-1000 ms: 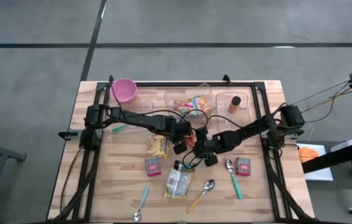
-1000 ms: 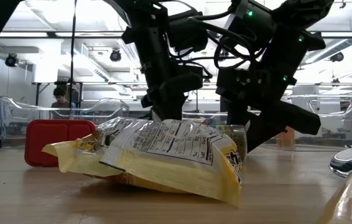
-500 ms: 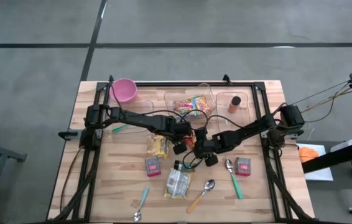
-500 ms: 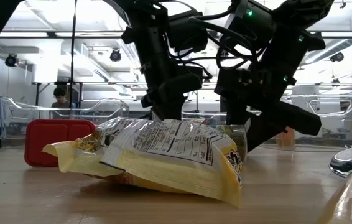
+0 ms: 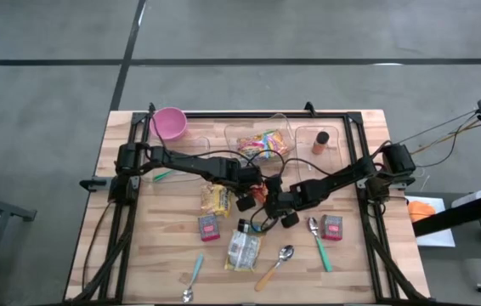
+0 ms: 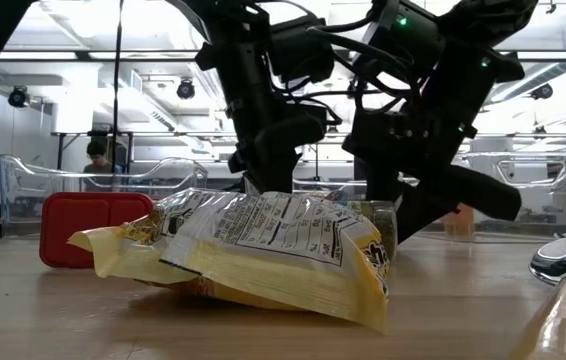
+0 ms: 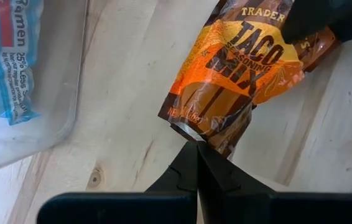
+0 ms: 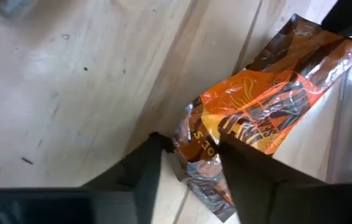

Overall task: Pick & Place Food Item
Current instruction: Put the orange seasoning pack into the right transparent bin

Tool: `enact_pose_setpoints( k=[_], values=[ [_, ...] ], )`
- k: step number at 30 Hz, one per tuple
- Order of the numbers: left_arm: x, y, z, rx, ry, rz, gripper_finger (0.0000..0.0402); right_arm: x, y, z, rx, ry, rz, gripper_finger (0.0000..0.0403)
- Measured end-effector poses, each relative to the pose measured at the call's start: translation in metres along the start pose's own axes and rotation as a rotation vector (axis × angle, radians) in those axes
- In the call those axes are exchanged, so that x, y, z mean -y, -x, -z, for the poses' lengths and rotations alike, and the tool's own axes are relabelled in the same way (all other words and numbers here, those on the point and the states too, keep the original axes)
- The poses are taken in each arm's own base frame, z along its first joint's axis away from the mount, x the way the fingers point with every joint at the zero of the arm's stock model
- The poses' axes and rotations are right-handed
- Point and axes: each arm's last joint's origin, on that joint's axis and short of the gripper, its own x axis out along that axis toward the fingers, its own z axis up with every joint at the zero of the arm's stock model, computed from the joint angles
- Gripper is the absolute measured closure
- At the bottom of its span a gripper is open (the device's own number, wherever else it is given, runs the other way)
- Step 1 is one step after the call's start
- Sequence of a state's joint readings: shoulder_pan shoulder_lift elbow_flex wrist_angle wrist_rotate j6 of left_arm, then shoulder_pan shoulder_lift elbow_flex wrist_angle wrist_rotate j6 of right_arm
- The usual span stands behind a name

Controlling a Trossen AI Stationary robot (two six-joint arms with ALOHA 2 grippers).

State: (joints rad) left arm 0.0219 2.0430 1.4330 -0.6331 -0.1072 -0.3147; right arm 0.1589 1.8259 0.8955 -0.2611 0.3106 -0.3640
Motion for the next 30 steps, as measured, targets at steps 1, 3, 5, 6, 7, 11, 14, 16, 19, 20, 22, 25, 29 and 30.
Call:
enact_pose_setpoints(
  k=[1, 3, 5, 6, 7, 11, 14, 16, 19, 20, 22, 25, 29, 30],
  values=[
    [0.0, 0.0, 0.0, -0.001, -0.002, 0.003, 0.0401, 0.0, 0.0, 0.0, 0.001, -0.001, -0.004, 0.0267],
    [0.0, 0.0, 0.0, -0.001, -0.003, 0.007, 0.0401, -0.001, 0.0, 0.0, 0.004, -0.001, -0.012, 0.0303],
    [0.001, 0.0, 0.0, -0.002, -0.003, 0.012, 0.0401, -0.001, -0.001, 0.0, 0.004, -0.005, -0.013, 0.034],
    [0.001, 0.001, 0.0, -0.002, -0.003, 0.013, 0.0401, -0.001, -0.001, 0.0, 0.005, -0.01, -0.015, 0.0358],
    [0.001, 0.001, 0.0, -0.003, -0.003, 0.014, 0.0401, -0.001, -0.001, 0.0, 0.006, -0.012, -0.02, 0.0375],
    [0.002, 0.001, 0.0, -0.005, -0.005, 0.021, 0.0401, -0.002, -0.001, 0.0, 0.006, -0.028, -0.028, 0.0391],
    [0.003, 0.001, 0.001, -0.008, -0.01, 0.022, 0.0401, -0.001, 0.002, 0.0, 0.009, -0.046, -0.028, 0.0394],
    [0.003, 0.001, 0.001, -0.013, -0.012, 0.021, 0.0401, -0.001, 0.005, -0.001, 0.015, -0.061, -0.025, 0.0395],
    [0.004, 0.002, 0.003, -0.029, -0.017, 0.021, 0.0401, 0.0, 0.011, -0.002, 0.031, -0.125, -0.023, 0.0395],
    [0.005, 0.004, 0.003, -0.034, -0.019, 0.025, 0.04, 0.0, 0.013, -0.001, 0.027, -0.144, -0.024, 0.0395],
    [0.006, 0.008, 0.004, -0.039, -0.018, 0.038, 0.0394, 0.0, 0.019, 0.002, 0.006, -0.178, -0.027, 0.0396],
    [0.007, 0.018, 0.004, -0.036, -0.015, 0.054, 0.0378, -0.001, 0.027, 0.003, 0.002, -0.219, -0.028, 0.0396],
    [0.007, 0.04, 0.001, 0.023, -0.013, 0.068, 0.0365, -0.005, 0.042, -0.002, 0.047, -0.221, -0.036, 0.0396],
    [0.006, 0.045, 0.001, 0.037, -0.012, 0.07, 0.0364, -0.007, 0.045, -0.004, 0.06, -0.217, -0.038, 0.0396]
  ],
)
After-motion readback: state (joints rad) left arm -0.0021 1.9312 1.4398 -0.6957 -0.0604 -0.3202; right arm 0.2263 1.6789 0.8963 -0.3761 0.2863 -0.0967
